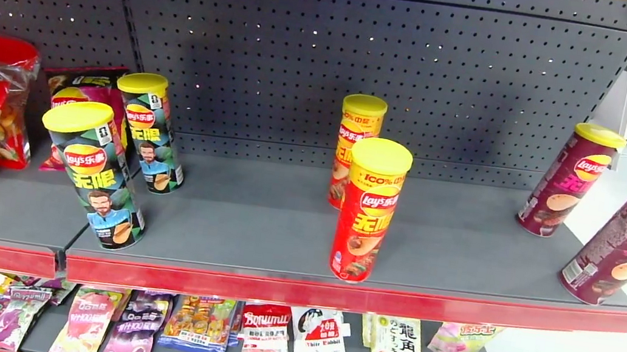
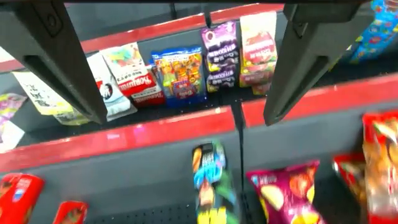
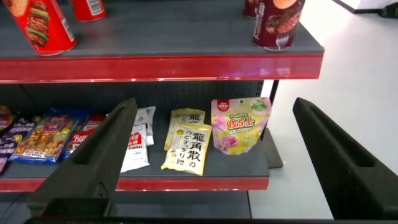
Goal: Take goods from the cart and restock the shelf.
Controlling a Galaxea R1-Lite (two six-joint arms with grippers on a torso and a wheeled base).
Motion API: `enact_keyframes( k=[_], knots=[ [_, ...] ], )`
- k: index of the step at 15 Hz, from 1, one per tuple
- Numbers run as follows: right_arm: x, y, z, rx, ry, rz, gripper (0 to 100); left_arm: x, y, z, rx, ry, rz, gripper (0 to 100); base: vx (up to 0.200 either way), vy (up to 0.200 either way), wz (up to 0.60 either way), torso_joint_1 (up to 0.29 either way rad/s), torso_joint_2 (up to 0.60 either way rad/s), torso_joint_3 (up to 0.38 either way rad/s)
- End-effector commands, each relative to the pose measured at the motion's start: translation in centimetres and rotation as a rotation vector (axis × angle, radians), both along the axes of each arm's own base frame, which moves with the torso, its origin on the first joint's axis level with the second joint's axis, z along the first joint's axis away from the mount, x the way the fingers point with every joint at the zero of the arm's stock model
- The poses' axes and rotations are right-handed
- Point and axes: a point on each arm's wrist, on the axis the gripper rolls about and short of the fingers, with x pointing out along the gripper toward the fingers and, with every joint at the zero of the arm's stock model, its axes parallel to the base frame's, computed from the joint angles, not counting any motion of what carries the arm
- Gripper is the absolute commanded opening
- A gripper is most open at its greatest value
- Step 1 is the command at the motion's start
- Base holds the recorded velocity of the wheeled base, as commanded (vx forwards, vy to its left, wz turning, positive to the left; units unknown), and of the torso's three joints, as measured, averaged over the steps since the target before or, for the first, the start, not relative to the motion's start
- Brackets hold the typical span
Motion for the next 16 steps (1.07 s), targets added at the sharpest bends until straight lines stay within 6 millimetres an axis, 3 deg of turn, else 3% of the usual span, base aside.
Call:
enact_keyframes(
  k=[1, 10, 11, 12, 13, 14, 15, 16],
  knots=[
    [0.0, 0.0, 0.0, 0.0, 0.0, 0.0, 100, -0.1, 0.0, -2.6, -0.059, 0.002, 0.026, 100, 0.0, 0.0, 0.0, 0.0, 0.0, 0.0],
    [0.0, 0.0, 0.0, -0.018, -0.002, -0.004, 100, -0.1, 0.0, -2.6, -0.057, -0.002, 0.028, 100, 0.0, 0.0, 0.0, 0.0, 0.0, 0.0],
    [-0.2, 0.0, 1.1, -0.009, -0.04, 0.02, 100, -0.1, 0.0, -2.6, -0.057, -0.002, 0.028, 100, 0.0, 0.0, 0.0, 0.0, 0.0, 0.0],
    [-0.2, 0.0, 4.6, 0.014, -0.057, 0.059, 100, -0.1, 0.0, -2.6, -0.057, -0.002, 0.029, 100, 0.0, 0.0, 0.0, 0.0, 0.0, 0.0],
    [1.6, 0.1, 12.3, 0.134, -0.042, 0.157, 100, -0.1, 0.0, -2.6, -0.057, -0.002, 0.029, 100, 0.0, 0.0, 0.0, 0.0, 0.0, 0.0],
    [1.6, 0.1, 12.3, 0.134, -0.042, 0.157, 100, -0.1, 0.0, -2.6, -0.057, -0.002, 0.029, 100, 0.0, 0.0, 0.0, 0.0, 0.0, 0.0],
    [4.4, 0.9, 15.9, 0.112, 0.032, 0.406, 100, -0.1, 0.0, -2.6, -0.057, -0.002, 0.029, 100, 0.0, 0.0, 0.0, 0.0, 0.0, 0.0],
    [6.7, 1.9, 15.9, 0.064, 0.119, 0.487, 100, -0.1, 0.0, -2.6, -0.057, -0.002, 0.028, 100, 0.0, 0.0, 0.0, 0.0, 0.0, 0.0]
  ],
)
